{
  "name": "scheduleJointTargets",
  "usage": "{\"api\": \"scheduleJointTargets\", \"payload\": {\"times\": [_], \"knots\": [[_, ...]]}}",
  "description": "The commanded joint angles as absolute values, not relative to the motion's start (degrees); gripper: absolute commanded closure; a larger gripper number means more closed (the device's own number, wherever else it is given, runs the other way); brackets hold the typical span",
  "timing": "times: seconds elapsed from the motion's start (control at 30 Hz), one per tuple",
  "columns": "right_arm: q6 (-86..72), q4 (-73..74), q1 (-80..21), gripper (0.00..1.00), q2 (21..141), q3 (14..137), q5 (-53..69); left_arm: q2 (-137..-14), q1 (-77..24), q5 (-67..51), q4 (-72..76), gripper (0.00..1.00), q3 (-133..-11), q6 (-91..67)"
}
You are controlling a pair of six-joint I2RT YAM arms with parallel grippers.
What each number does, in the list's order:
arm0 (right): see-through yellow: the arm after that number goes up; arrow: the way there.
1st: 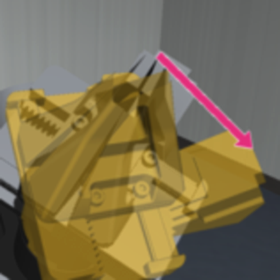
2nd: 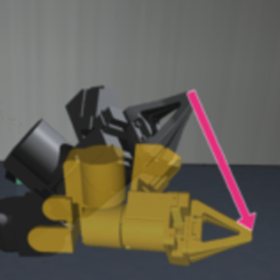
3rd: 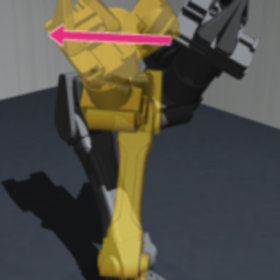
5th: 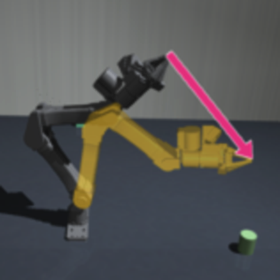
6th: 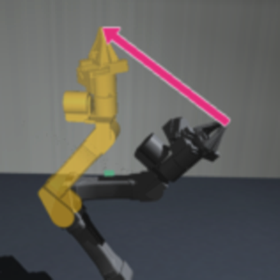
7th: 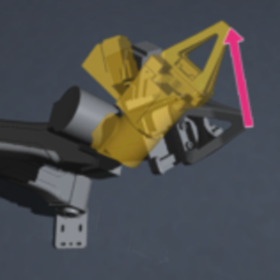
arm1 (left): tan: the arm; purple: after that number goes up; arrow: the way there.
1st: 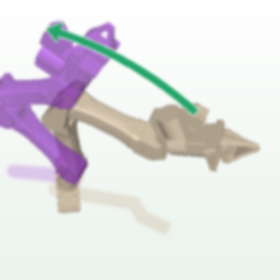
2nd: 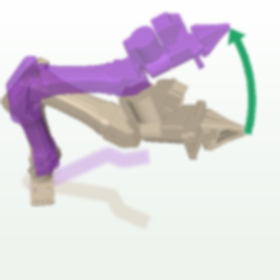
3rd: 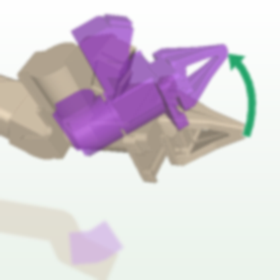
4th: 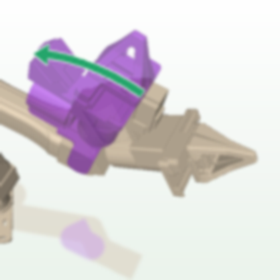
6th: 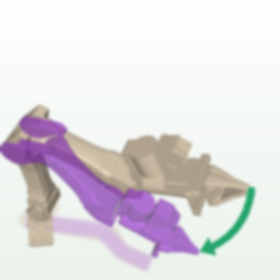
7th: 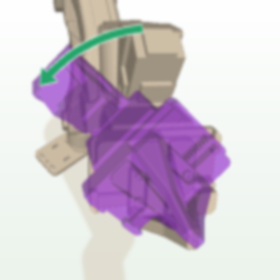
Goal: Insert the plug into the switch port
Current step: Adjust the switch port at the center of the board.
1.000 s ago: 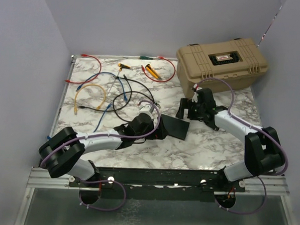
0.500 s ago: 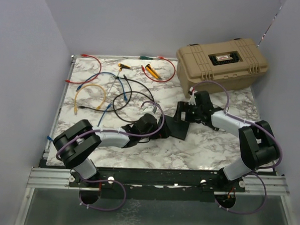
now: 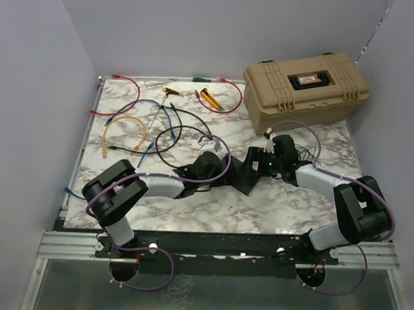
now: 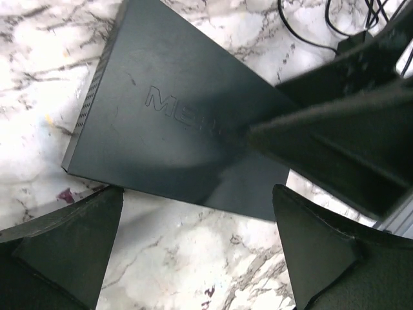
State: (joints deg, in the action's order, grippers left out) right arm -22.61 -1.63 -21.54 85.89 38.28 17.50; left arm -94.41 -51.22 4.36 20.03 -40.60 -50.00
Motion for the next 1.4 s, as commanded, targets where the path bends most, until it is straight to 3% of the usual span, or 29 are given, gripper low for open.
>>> {"api": "scheduleJointTargets", "payload": {"times": [0.0,0.53,1.17,1.37], "knots": [[-28.2,-1.9,-21.9,0.00,83.6,33.6,21.6,-96.5,-49.0,4.4,20.1,0.01,-43.2,-48.3],[-41.5,-13.3,-26.7,0.00,77.5,25.4,23.0,-98.0,-43.4,1.1,18.9,0.01,-43.5,-44.7],[-48.6,-21.2,-39.5,0.00,83.8,27.6,16.3,-100.4,-43.2,-4.9,19.7,0.01,-46.1,-40.9],[-46.8,-15.9,-40.5,0.00,81.9,29.4,12.2,-97.0,-41.2,-2.5,18.5,0.01,-44.8,-40.4]]}}
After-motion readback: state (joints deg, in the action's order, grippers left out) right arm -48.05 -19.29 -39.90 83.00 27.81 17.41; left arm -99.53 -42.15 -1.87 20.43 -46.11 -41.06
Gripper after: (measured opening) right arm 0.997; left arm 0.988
